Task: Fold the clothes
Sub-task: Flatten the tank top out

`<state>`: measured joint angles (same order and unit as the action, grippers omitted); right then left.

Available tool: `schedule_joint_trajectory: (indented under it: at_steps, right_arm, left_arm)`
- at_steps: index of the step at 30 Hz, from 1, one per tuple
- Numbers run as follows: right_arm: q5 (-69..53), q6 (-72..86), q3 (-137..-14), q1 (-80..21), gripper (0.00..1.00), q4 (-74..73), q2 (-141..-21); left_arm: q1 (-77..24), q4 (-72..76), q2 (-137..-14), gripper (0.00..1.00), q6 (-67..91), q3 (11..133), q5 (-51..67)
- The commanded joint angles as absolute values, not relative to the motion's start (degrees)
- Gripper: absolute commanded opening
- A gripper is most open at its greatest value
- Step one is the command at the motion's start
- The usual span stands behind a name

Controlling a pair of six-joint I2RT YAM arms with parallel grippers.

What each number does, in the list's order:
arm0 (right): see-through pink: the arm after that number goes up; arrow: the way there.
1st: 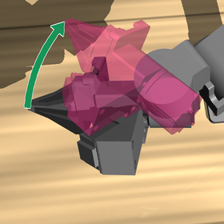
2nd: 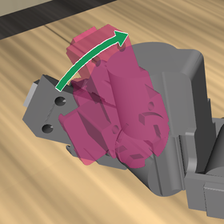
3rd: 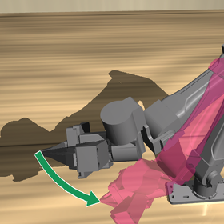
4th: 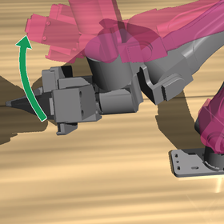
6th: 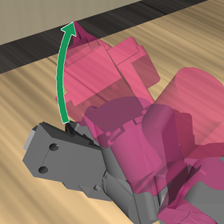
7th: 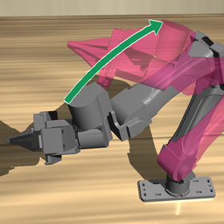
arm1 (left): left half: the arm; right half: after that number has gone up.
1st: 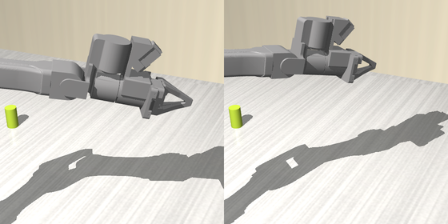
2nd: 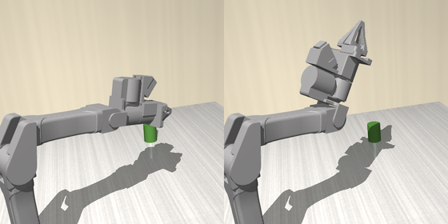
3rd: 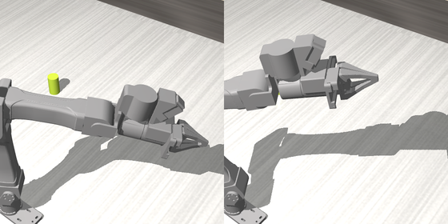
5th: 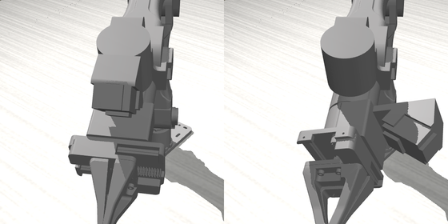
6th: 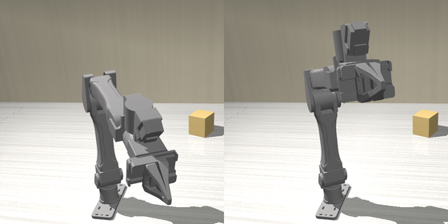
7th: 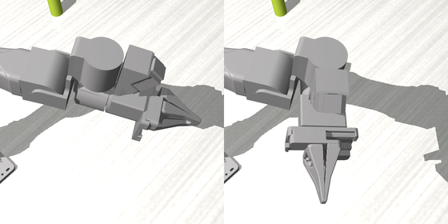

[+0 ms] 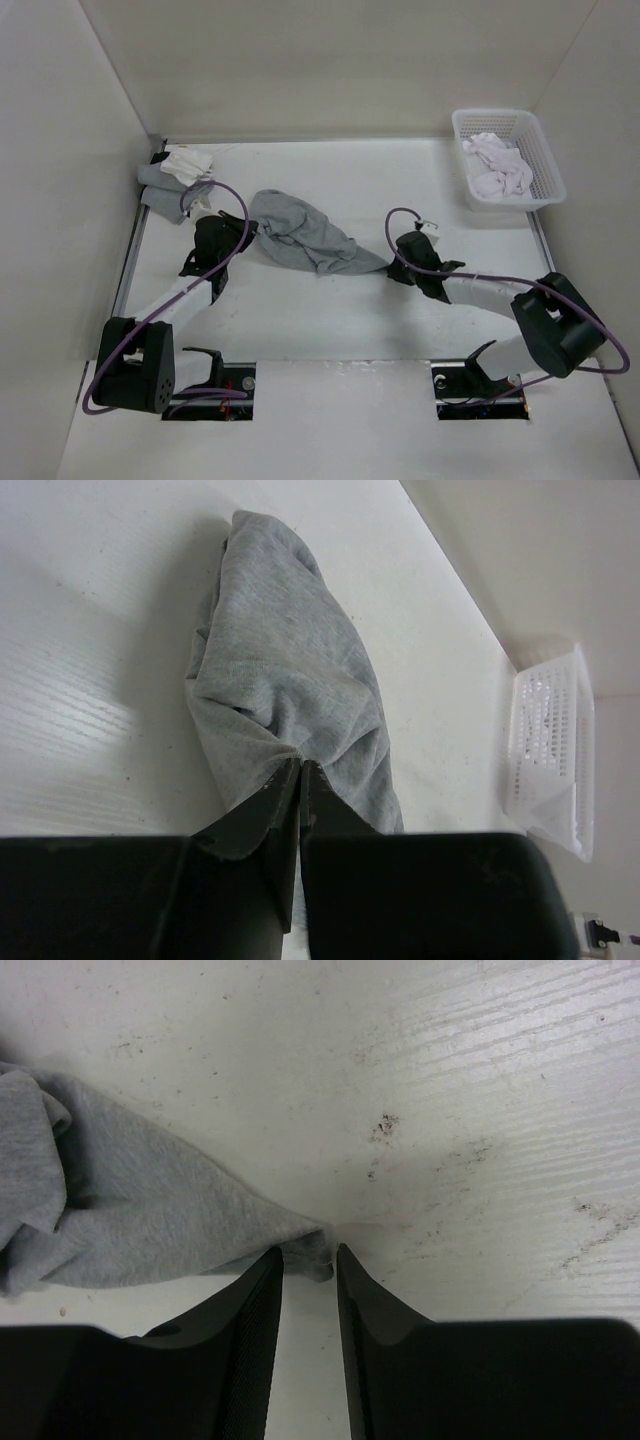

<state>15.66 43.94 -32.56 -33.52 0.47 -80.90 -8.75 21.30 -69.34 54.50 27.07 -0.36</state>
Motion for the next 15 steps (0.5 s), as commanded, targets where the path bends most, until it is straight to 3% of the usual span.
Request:
schedule_joint_trajectory:
  at_steps: [1,10,15]
  right_arm:
    - [16.4,45.5,-33.9,-32.7,0.30,2.0,-82.2]
    - [17.1,46.0,-34.9,-32.6,0.03,4.0,-83.2]
    - [18.9,43.4,-36.0,-35.0,0.00,-1.8,-61.1]
  left_arm:
    - [-9.1,24.7,-68.6,0.00,54.7,27.6,0.3]
    - [-9.2,24.5,-67.0,0.00,55.0,27.7,0.0]
    - [-12.6,21.9,-62.3,0.00,55.7,32.3,-1.1]
